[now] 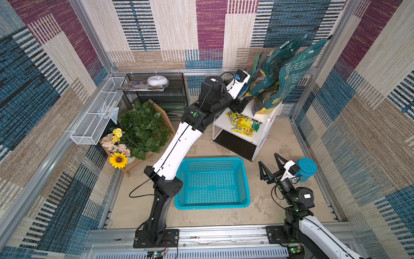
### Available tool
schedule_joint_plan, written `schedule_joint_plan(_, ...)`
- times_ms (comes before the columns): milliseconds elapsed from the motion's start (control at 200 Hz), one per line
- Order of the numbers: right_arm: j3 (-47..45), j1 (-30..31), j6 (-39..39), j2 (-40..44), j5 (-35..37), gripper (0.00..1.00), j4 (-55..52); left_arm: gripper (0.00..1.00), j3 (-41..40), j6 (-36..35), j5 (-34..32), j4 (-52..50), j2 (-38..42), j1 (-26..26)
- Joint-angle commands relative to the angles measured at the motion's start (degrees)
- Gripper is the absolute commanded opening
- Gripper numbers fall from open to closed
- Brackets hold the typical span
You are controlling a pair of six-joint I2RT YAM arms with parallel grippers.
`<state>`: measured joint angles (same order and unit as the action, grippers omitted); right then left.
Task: Take down the fertilizer bag from the shelf
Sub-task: Pick up the fertilizer bag from the shelf.
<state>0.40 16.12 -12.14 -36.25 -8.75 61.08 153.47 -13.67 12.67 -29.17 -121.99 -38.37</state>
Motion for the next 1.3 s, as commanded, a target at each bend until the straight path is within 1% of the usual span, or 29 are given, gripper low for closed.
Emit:
schedule_joint_plan(0, -8.58, 0.35, 0.64, -0.99, -0.39, 0.99, 1.55, 0.81, 0.25, 0.01, 0.99, 8.93, -1.84, -0.04)
schedule_joint_plan(125, -8.32, 0.84, 0.98, -1.53, -0.39, 1.0, 1.59, 0.81, 0.36, 0.92, 1.48, 16.72, -4.45, -0.13)
schedule_joint_plan(346, -8.3, 1.5, 1.47, -1.54, -0.06, 0.99, 1.59, 0.81, 0.39, 1.04, -6.36, 30.18, -8.13, -0.13)
schedule_joint_plan(416, -8.31, 1.72, 1.75, -1.63, 0.1, 0.99, 1.64, 0.81, 0.38, 1.13, -7.3, 33.39, -8.88, -0.12)
schedule_joint_plan(466, -8.25, 1.9, 1.79, -1.72, 0.14, 0.99, 1.62, 0.77, 0.44, 1.02, -7.15, 34.99, -9.35, -0.1)
schedule_joint_plan(506, -8.2, 1.99, 1.95, -1.81, 0.23, 0.99, 1.64, 0.72, 0.58, 1.02, -6.96, 35.9, -9.63, -0.12)
schedule_joint_plan(531, -8.18, 2.07, 1.98, -1.89, 0.29, 0.99, 1.61, 0.66, 0.75, 0.94, -6.96, 36.21, -9.83, -0.13)
schedule_joint_plan(636, -8.03, 2.27, 2.15, -2.24, 0.47, 0.99, 1.64, 0.22, 1.33, 0.88, -8.27, 36.76, -10.34, -0.13)
schedule_joint_plan(716, -7.89, 2.5, 2.24, -2.55, 0.58, 1.0, 1.67, 0.0, 1.31, 1.04, -9.78, 35.97, -9.78, -0.14)
schedule_joint_plan(831, -7.55, 2.77, 2.4, -3.29, 0.84, 0.99, 1.6, 0.0, 1.37, 1.37, -11.81, 32.26, -7.83, -0.04)
schedule_joint_plan(896, -7.27, 2.86, 2.54, -3.86, 0.93, 0.99, 1.58, 0.0, 1.33, 1.56, -14.09, 28.9, -6.12, -0.04)
schedule_joint_plan(1027, -6.58, 3.09, 2.69, -5.26, 1.11, 0.99, 1.46, 0.0, 1.28, 1.96, -18.6, 21.24, -1.51, 0.03)
schedule_joint_plan(1117, -6.14, 3.29, 2.86, -6.15, 1.12, 0.99, 1.36, 0.0, 0.81, 2.05, -19.87, 15.65, 2.51, 0.16)
schedule_joint_plan(1187, -5.81, 3.44, 2.86, -6.7, 1.36, 0.99, 1.32, 0.0, -0.98, 2.94, -19.68, 12.34, 6.26, 0.15)
schedule_joint_plan(1292, -5.59, 3.63, 2.9, -7.07, 1.93, 1.0, 1.06, 0.0, -6.75, 6.2, -19.07, 9.52, 12.58, -0.02)
